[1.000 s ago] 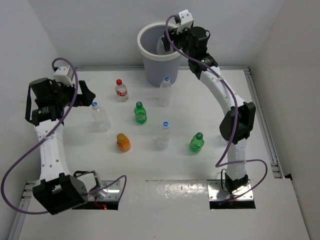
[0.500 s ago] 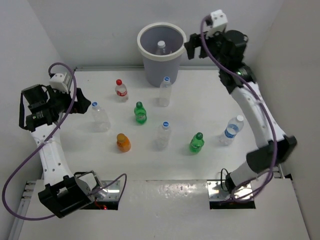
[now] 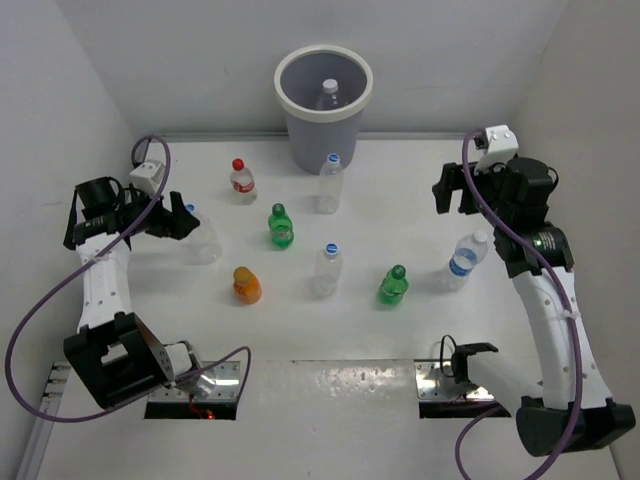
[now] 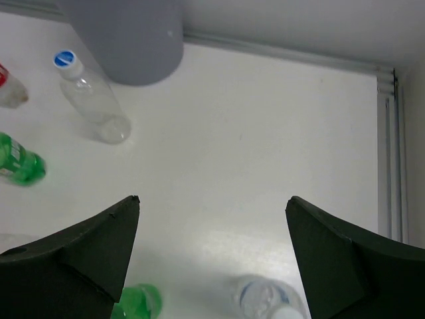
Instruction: Put the plastic bottles in the bin
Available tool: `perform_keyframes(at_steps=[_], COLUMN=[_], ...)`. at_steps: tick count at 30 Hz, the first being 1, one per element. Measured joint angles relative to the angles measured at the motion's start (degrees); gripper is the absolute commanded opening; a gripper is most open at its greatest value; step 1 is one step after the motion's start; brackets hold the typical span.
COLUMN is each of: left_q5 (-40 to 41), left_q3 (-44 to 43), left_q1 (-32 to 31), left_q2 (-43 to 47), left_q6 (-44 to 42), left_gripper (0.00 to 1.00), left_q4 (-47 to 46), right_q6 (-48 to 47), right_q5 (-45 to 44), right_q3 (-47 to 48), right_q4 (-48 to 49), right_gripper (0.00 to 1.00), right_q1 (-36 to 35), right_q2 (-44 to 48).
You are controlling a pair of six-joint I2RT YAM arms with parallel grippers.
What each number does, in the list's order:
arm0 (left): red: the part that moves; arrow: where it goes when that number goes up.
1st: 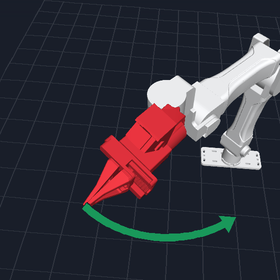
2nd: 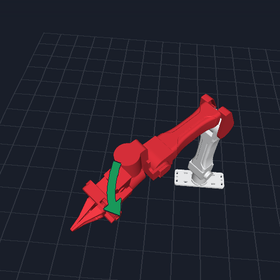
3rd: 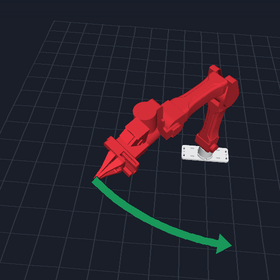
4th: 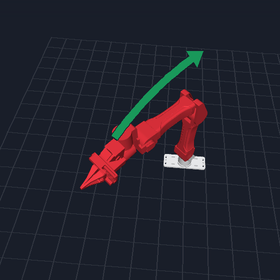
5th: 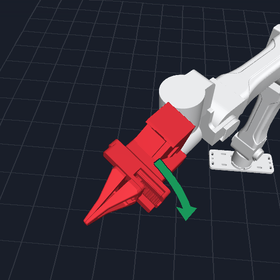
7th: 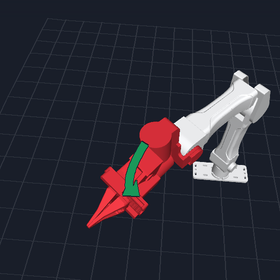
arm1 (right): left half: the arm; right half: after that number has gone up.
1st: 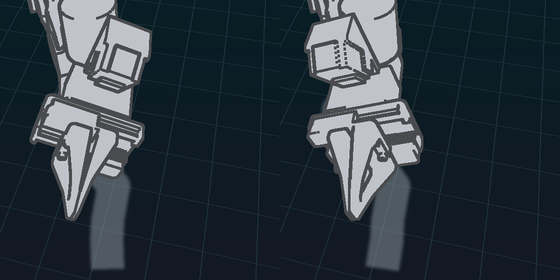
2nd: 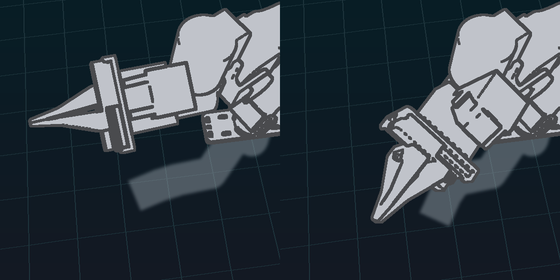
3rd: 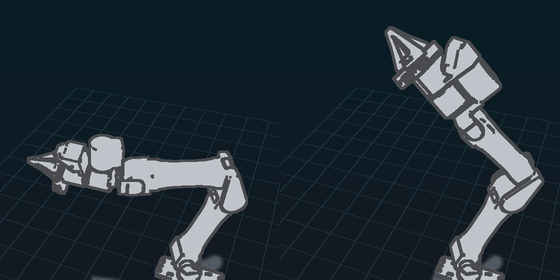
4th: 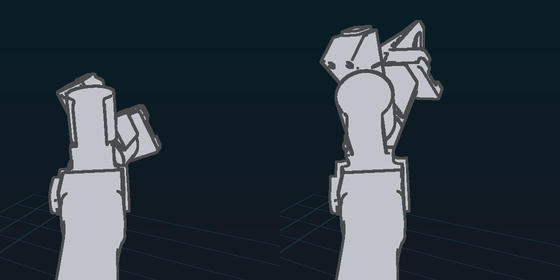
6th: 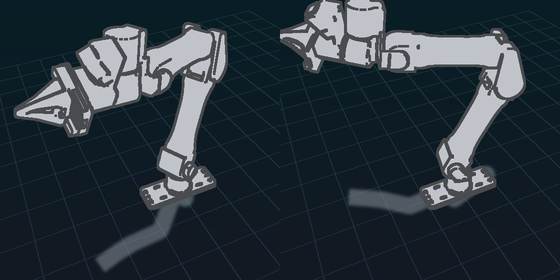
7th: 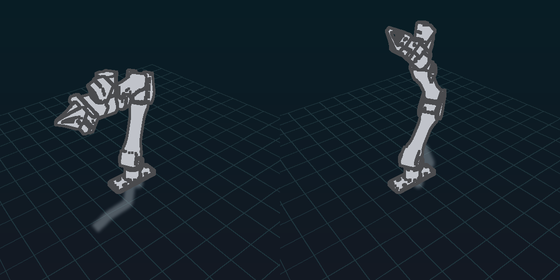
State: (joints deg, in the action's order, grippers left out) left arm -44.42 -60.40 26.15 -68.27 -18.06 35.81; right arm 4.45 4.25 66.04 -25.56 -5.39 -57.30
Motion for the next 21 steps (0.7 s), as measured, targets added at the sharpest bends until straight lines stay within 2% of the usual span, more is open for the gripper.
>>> perform_keyframes(at_steps=[11, 13, 16, 21], left_q5=[0.37, 0.68, 0.94, 1.84], left_q3=[4.39, 4.46, 4.98, 5.25], left_q1=[-2.6, -2.99, -3.89, -5.35], left_q2=[-2.51, -2.56, -2.56, -3.28], left_q6=[2.12, 2.56, 3.28, 4.2], left_gripper=[0.86, 0.82, 0.63, 0.39], left_q4=[-8.76, -10.32, -13.22, -15.41], right_q6=[1.88, 2.05, 2.45, 3.56], right_q5=[0.44, 0.44, 0.76, 1.22], right_q3=[-1.64, -1.64, -1.81, -4.15], right_q4=[-8.81, -9.88, -11.26, -13.14], right_gripper=[0.91, 0.91, 0.91, 0.91], right_q1=[4.68, 4.9, 5.49, 6.88], right_q2=[6.73, 6.75, 6.91, 8.63])
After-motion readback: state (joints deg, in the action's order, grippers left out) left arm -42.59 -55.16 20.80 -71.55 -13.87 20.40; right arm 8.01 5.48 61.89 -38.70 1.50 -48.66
